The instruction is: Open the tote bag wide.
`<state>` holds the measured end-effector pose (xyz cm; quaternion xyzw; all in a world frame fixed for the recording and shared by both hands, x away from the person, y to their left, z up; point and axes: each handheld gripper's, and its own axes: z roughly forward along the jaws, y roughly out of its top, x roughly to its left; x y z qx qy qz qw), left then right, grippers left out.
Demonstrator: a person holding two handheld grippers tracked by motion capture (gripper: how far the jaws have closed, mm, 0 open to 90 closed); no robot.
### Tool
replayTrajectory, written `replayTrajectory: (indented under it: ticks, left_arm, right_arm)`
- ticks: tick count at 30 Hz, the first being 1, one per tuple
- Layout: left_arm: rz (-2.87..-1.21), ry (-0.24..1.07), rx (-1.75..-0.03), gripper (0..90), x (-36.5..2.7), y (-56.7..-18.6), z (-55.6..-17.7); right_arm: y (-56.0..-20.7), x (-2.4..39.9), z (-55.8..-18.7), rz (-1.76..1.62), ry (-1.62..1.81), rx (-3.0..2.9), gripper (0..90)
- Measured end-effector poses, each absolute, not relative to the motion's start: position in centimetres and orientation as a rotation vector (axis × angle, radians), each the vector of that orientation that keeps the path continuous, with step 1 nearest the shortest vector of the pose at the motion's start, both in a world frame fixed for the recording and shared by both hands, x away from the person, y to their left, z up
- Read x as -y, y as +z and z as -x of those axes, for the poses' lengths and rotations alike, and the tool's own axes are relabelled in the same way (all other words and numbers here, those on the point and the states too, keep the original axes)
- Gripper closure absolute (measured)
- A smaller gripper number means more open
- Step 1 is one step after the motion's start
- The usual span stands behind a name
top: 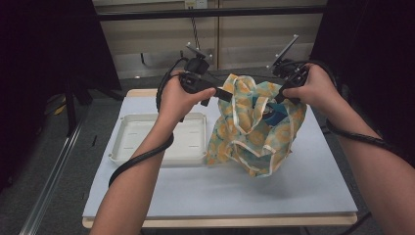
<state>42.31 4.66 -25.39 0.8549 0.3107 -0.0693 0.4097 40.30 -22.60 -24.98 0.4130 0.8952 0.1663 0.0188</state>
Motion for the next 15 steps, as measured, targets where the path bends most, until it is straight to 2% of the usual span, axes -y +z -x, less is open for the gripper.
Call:
replayTrajectory:
  ticks: [1,2,4,6,9,15]
  left_arm:
    - [-2.152,-0.164,-0.786,48.6,-4.6,-25.4,-42.2]
    - [-2.173,-0.180,-0.783,63.4,-4.6,-25.3,-42.2]
    - [-2.179,-0.196,-0.778,75.4,-4.4,-25.2,-42.0]
    - [-2.207,-0.207,-0.750,83.6,-4.0,-24.9,-41.9]
    - [-2.223,-0.197,-0.736,90.0,-3.8,-24.6,-42.0]
    - [-2.180,-0.194,-0.758,90.0,-3.6,-24.0,-42.4]
  right_arm:
    - [-25.0,22.6,-40.3,-1.273,0.520,-2.779,90.0]
    - [-25.0,22.6,-40.3,-1.274,0.519,-2.778,90.0]
    - [-25.0,22.6,-40.3,-1.270,0.520,-2.779,90.0]
    - [-25.0,22.6,-40.3,-1.266,0.525,-2.775,90.0]
    - [-24.9,22.7,-40.4,-1.262,0.524,-2.773,90.0]
    - [-24.8,22.7,-40.4,-1.272,0.520,-2.775,87.9]
